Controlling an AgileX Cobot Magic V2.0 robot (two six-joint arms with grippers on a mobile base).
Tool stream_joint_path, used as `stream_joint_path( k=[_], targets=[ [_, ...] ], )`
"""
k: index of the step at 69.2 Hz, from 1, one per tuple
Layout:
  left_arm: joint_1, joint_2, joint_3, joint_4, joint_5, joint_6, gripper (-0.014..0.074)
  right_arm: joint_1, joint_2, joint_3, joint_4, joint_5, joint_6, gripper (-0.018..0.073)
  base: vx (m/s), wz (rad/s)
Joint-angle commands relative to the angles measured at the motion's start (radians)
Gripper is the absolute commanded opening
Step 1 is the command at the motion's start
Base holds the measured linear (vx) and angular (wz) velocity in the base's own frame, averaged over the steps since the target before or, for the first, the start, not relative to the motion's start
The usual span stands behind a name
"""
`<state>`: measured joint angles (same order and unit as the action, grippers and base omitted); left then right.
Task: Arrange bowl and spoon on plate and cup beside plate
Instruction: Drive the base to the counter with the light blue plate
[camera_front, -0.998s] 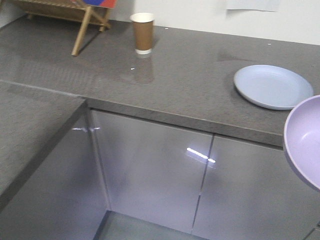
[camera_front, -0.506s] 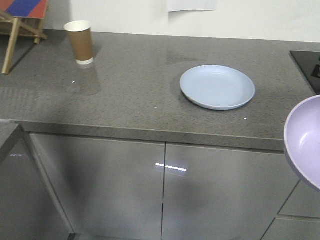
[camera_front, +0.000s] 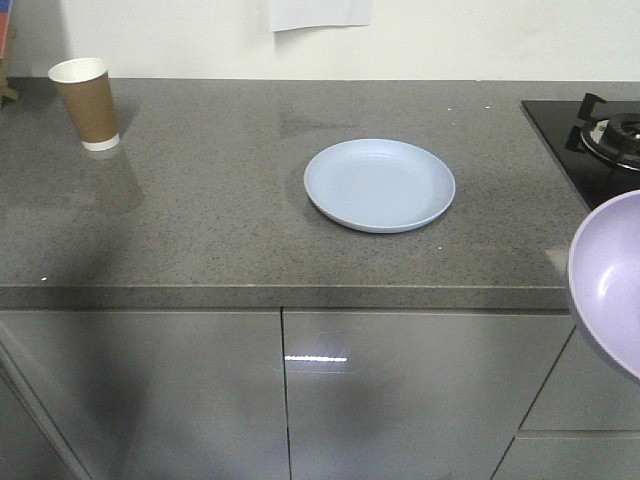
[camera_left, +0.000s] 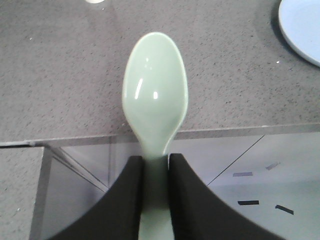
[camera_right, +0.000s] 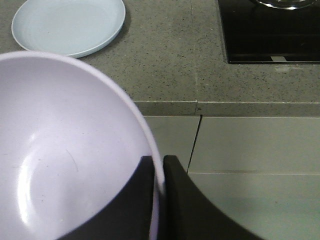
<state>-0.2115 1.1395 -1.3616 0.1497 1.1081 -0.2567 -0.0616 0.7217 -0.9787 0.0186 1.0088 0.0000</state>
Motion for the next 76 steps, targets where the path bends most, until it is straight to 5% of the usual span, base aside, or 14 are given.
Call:
stream_joint_path(
  k=[1,76],
  targets=[
    [-0.003,-0.018,-0.027,0.004,-0.051,0.001,-0.0006,-0.005,0.001,-0.024,0.001,-0.069,0.0,-0.0006,0.07,-0.15],
    [-0.003,-0.018,-0.027,0.004,-0.051,0.001,-0.0006,-0.005,0.001,-0.024,0.001,-0.069,0.0,-0.0003,0.08,-0.09]
  ],
)
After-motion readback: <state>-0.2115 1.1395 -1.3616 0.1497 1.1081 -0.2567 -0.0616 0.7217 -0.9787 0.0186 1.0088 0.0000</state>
